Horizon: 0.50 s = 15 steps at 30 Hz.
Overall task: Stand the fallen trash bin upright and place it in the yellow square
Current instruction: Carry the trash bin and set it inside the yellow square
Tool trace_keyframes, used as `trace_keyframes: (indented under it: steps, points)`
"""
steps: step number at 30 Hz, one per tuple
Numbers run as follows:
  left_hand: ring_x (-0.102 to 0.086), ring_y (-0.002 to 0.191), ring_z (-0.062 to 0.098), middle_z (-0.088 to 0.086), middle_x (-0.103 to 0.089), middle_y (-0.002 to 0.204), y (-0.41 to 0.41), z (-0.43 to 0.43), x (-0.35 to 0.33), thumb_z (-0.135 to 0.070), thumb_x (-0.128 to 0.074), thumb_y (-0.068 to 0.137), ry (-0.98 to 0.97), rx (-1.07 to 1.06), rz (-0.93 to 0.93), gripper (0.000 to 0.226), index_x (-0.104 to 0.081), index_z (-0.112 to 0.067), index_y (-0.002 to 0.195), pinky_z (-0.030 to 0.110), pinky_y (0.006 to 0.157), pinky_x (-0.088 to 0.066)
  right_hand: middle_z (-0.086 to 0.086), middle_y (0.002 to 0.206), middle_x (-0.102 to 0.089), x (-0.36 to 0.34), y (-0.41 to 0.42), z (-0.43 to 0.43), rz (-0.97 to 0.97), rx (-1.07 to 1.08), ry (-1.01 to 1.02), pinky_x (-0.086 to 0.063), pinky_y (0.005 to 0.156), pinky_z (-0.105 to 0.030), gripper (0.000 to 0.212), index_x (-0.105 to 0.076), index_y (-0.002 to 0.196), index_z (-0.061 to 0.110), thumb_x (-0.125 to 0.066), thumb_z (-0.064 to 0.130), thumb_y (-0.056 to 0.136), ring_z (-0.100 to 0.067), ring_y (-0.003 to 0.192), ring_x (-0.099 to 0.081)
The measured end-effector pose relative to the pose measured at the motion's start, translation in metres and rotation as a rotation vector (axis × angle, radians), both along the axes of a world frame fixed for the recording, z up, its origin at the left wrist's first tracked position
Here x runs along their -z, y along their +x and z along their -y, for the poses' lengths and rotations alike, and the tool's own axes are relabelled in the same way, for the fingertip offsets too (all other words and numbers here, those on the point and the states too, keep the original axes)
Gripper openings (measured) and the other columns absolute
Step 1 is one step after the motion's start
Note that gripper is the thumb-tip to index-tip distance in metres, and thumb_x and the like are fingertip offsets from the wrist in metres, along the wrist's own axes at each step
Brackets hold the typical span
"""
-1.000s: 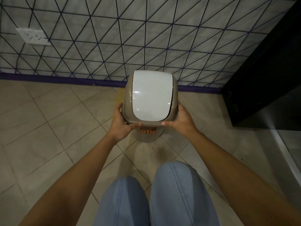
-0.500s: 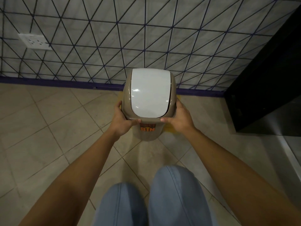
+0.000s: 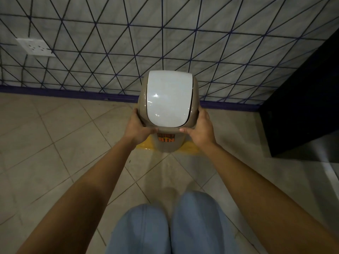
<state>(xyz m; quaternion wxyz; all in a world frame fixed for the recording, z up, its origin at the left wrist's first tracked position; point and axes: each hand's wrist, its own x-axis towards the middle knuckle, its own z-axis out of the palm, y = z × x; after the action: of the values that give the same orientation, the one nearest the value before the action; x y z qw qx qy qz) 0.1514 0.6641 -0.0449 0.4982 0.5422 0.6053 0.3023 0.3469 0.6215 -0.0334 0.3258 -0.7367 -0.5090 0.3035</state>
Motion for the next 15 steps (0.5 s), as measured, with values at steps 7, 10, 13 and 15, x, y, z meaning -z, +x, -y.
trace_keyframes:
  steps: [7, 10, 13, 15]
  points:
    - [-0.043, 0.13, 0.027, 0.009, -0.043, 0.141, 0.001, -0.024, 0.0, -0.004, -0.082, 0.061, 0.02, 0.041, -0.017, 0.099, -0.026, -0.017, 0.142, 0.048, 0.101, -0.046, -0.012, 0.145, -0.037, 0.001, 0.006, -0.02, -0.029, 0.006, 0.007, -0.035, 0.11, -0.044, 0.097, -0.027, 0.143, 0.008, -0.083, 0.013, 0.064, -0.027, 0.135, -0.036]
    - [-0.043, 0.13, 0.025, 0.007, -0.043, 0.142, 0.003, -0.036, 0.002, -0.003, -0.082, 0.061, 0.013, 0.056, 0.022, 0.103, -0.024, -0.016, 0.144, 0.046, 0.101, -0.046, -0.011, 0.146, -0.035, 0.002, 0.008, -0.029, -0.068, 0.006, 0.015, -0.033, 0.111, -0.04, 0.098, -0.025, 0.145, 0.01, -0.082, 0.011, 0.065, -0.026, 0.135, -0.035]
    - [-0.042, 0.131, 0.023, 0.005, -0.044, 0.141, 0.004, -0.045, 0.002, -0.001, -0.082, 0.06, 0.016, 0.078, 0.064, 0.106, -0.022, -0.017, 0.145, 0.041, 0.1, -0.047, -0.01, 0.146, -0.035, 0.002, 0.01, -0.037, -0.091, 0.017, 0.026, -0.032, 0.111, -0.037, 0.098, -0.025, 0.145, 0.01, -0.082, 0.01, 0.065, -0.024, 0.135, -0.035]
    - [-0.04, 0.132, 0.023, 0.005, -0.041, 0.143, 0.004, -0.051, 0.003, -0.002, -0.083, 0.06, 0.012, 0.079, 0.073, 0.107, -0.021, -0.018, 0.146, 0.043, 0.102, -0.045, -0.01, 0.147, -0.036, 0.003, 0.01, -0.042, -0.09, 0.027, 0.026, -0.032, 0.112, -0.038, 0.098, -0.025, 0.145, 0.01, -0.082, 0.011, 0.065, -0.024, 0.136, -0.035]
